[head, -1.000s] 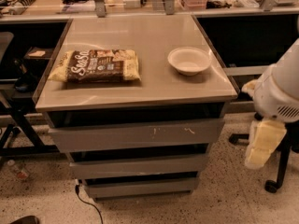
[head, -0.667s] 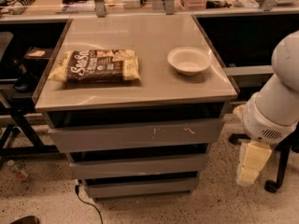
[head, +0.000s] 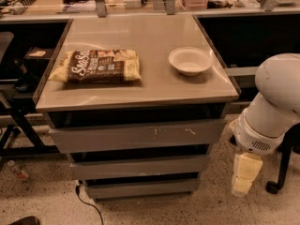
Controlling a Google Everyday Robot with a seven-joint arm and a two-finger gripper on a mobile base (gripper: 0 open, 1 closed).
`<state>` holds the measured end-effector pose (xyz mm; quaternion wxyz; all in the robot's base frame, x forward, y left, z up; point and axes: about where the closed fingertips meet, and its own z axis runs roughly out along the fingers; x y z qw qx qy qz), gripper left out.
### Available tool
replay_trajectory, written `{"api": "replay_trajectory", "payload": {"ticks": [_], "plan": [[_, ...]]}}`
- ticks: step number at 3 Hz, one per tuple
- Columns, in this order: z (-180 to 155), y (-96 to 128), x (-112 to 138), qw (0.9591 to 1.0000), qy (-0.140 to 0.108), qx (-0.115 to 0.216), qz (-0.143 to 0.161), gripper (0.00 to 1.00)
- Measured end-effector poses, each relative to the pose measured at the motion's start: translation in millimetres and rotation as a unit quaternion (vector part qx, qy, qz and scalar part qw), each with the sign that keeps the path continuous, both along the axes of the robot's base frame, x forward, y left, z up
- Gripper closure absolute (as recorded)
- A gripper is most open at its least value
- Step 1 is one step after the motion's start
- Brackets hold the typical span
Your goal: Open bottom drawer
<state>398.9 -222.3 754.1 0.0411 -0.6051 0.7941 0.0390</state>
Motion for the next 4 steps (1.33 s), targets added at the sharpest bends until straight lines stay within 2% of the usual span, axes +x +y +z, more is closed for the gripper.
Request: {"api": "replay_trajectory", "payload": {"ticks": [1, 2, 3, 4], "plan": [[-46, 10, -8, 0.9996, 0.027, 0.01, 0.006, 0.0], [-113, 25, -16, 0.9967, 0.066, 0.048, 0.003, 0.0], [-176, 41, -17, 0.9902, 0.114, 0.08, -0.006, 0.0], [-176, 41, -17, 0.9902, 0.114, 0.08, -0.006, 0.0]]}}
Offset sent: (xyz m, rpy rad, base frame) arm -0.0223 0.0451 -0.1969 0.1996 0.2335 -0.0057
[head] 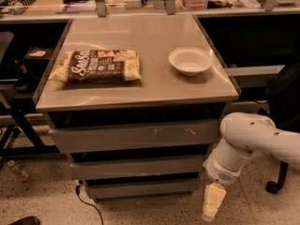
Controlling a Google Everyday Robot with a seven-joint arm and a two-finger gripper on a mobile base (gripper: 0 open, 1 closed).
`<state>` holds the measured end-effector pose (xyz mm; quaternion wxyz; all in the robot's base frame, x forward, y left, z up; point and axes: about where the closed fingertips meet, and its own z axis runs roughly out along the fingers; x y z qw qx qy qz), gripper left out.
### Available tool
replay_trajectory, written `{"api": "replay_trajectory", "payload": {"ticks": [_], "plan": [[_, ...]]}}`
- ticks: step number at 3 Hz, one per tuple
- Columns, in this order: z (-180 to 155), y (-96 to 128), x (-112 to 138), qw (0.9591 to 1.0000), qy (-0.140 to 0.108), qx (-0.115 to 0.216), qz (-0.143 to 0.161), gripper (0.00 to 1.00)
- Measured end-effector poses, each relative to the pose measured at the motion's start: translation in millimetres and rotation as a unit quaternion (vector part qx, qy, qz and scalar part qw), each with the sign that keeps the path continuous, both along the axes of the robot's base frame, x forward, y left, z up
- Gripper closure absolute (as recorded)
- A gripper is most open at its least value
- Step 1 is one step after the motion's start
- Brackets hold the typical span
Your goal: Open bottom drawer
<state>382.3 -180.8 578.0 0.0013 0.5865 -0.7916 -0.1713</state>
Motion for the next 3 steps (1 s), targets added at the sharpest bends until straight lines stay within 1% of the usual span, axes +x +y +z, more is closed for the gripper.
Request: {"api": "replay_trajectory", "payload": {"ticks": [1, 2, 3], "plan": [[-32, 8, -7, 0.9999, 0.012, -0.008, 0.001, 0.0], [-110, 30, -10, 0.9991, 0.042, 0.007, -0.002, 0.0], [-110, 30, -10, 0.9991, 0.042, 0.007, -0.002, 0.0]]}}
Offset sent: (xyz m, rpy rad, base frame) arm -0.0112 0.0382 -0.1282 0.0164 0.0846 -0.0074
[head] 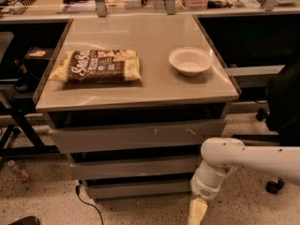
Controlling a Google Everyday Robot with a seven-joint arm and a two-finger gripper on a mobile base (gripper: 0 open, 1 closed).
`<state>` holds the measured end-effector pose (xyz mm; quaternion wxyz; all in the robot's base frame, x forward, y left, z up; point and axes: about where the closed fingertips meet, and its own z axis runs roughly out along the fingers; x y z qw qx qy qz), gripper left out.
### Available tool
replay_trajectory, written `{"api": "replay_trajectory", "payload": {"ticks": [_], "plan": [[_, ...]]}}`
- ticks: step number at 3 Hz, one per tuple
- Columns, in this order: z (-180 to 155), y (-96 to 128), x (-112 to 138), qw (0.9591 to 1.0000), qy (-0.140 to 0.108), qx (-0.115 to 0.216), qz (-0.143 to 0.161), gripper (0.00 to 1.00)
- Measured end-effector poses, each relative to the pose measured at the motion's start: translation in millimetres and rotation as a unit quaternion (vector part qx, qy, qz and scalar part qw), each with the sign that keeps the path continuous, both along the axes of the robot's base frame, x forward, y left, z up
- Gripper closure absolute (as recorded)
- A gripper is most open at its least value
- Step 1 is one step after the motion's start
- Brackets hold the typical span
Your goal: Open bottom drawer
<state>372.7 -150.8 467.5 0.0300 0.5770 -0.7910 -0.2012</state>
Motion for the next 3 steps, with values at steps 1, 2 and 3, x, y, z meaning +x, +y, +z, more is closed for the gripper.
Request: {"api": "replay_trajectory", "payload": {"ticks": [1, 2, 3], "plan": [[-8, 1, 2, 0.9999, 0.004, 0.011, 0.004, 0.0], [-57, 12, 23, 0.9992, -0.031, 0.024, -0.012, 0.0], [-57, 12, 23, 0.9992, -0.031, 0.024, -0.012, 0.0]]}}
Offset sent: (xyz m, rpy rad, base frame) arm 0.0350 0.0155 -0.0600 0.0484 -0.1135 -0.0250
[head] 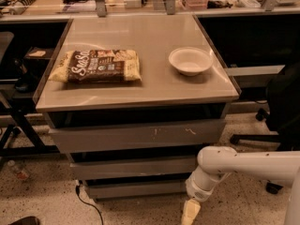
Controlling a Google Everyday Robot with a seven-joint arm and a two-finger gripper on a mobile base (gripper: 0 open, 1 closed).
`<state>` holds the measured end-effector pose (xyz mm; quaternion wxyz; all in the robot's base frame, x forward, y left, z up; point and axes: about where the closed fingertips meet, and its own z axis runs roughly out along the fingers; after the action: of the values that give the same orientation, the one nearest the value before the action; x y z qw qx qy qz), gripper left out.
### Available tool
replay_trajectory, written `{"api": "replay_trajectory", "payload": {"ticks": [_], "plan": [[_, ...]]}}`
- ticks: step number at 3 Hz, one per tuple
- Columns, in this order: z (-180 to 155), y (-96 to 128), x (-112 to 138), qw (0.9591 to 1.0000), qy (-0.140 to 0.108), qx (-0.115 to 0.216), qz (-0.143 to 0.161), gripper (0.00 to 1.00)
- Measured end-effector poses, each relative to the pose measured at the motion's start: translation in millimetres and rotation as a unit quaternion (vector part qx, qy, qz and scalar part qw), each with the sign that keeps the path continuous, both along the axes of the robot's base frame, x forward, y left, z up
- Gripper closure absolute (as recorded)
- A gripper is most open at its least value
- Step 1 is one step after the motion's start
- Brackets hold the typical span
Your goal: Open bottom drawer
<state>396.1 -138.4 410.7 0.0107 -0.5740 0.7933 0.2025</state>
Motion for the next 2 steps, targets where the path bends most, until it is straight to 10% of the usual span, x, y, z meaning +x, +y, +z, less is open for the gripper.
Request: {"api": "replay_trajectory", "payload": {"ticks": [2], "plan": [[-73, 11, 16, 0.9994, -0.017, 0.016, -0.028, 0.0]]}}
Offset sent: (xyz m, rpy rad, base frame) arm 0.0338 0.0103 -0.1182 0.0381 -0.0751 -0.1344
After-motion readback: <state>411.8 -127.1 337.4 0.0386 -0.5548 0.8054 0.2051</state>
